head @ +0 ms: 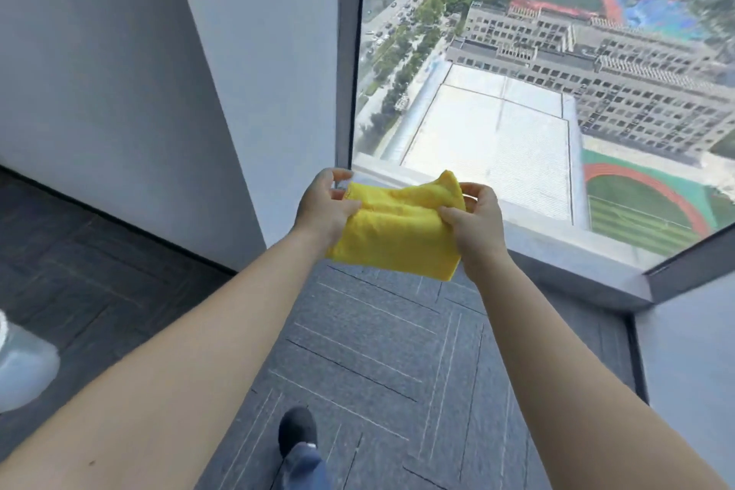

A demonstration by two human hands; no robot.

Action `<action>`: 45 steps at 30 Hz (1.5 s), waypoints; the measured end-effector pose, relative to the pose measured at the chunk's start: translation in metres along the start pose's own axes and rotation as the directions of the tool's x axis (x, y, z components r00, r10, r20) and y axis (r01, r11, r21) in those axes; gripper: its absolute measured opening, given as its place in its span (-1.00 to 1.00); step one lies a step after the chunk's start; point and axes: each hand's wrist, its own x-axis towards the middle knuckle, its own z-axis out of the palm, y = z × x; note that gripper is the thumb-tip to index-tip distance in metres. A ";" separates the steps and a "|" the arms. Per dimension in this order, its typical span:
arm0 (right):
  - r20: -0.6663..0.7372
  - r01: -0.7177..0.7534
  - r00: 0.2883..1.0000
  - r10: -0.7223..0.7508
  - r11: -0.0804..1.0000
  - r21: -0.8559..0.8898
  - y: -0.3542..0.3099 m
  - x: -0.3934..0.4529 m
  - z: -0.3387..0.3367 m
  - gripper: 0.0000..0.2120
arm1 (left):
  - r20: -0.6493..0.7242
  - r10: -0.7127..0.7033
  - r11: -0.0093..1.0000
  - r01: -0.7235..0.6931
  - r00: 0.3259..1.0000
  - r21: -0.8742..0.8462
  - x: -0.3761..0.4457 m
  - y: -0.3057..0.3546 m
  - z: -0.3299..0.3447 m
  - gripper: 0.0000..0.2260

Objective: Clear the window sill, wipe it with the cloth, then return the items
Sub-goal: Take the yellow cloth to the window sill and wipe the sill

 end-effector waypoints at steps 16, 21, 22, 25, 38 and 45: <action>-0.131 -0.236 0.962 0.238 0.971 0.033 0.054 0.310 0.050 -0.57 | 0.164 -0.133 0.968 0.092 0.978 0.232 0.337 -0.031 0.099 -0.68; -0.096 -0.268 0.958 0.268 0.963 0.020 0.097 0.404 0.068 -0.49 | 0.175 -0.178 0.949 0.122 0.968 0.292 0.428 -0.069 0.130 -0.60; -0.093 -0.269 0.958 0.270 0.963 0.021 0.108 0.423 0.072 -0.46 | 0.177 -0.188 0.946 0.130 0.966 0.297 0.447 -0.079 0.137 -0.59; -0.110 -0.275 0.956 0.272 0.962 -0.010 0.143 0.476 0.084 -0.41 | 0.182 -0.195 0.935 0.126 0.964 0.333 0.498 -0.112 0.160 -0.56; -0.171 -0.203 0.970 0.172 0.962 -0.181 0.393 0.655 0.165 -0.33 | 0.308 -0.089 0.883 -0.068 0.947 0.464 0.700 -0.367 0.242 -0.45; -0.161 -0.093 0.986 0.049 0.956 -0.279 0.504 0.729 0.199 -0.33 | 0.318 0.019 0.830 -0.192 0.948 0.523 0.782 -0.475 0.273 -0.45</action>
